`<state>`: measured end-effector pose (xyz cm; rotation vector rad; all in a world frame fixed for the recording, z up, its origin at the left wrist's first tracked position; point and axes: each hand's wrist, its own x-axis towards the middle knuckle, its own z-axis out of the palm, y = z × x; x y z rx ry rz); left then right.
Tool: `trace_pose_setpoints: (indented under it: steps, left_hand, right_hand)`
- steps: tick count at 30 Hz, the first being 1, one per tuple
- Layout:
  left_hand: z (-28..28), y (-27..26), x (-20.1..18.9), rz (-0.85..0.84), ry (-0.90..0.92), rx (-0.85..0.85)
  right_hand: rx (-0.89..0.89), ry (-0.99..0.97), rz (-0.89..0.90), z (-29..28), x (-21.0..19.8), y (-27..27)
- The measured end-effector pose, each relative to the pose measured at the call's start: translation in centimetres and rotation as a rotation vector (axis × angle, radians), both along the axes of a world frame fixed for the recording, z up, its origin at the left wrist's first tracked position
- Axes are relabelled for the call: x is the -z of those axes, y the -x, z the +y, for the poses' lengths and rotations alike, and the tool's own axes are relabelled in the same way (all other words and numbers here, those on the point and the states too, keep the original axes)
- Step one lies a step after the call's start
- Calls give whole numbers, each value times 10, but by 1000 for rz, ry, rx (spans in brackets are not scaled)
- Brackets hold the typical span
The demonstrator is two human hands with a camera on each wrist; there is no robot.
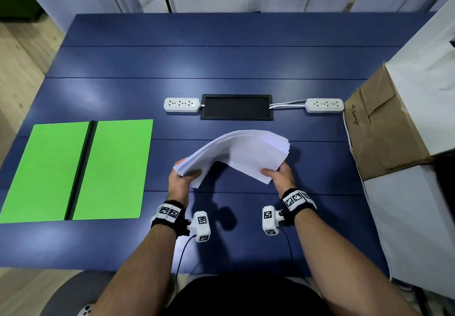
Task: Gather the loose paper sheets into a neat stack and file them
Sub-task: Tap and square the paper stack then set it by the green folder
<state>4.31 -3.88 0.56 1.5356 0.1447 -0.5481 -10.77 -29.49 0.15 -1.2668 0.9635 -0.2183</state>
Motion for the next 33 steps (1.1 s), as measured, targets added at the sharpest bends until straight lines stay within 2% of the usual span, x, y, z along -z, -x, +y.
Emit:
trace_pose_setpoints:
  steps: [4, 7, 11, 16, 19, 23, 28, 33]
  left_hand:
    - [-1, 0, -6, -27, 27, 42]
    - [-1, -2, -10, -69, 11, 75]
    - [19, -21, -4, -108, -60, 67]
    - [12, -20, -3, -172, -81, 165]
    - [10, -24, -9, -156, -63, 138]
    - [8, -30, -10, -136, -42, 152]
    - [9, -34, -9, -135, -46, 186]
    - [10, -33, -6, -106, -45, 140]
  right_hand:
    - [60, 41, -54, -3, -5, -1]
    - [36, 83, -111, 0, -18, -6]
    - [19, 101, -181, -25, -29, -3]
    - [-66, 118, -171, -24, -28, -7]
    - [-9, 107, -197, -24, -31, -9]
    - [-77, 95, -211, -22, -31, -8]
    - [-35, 91, -201, -22, -28, -8]
    - [20, 66, -172, -28, -16, -9]
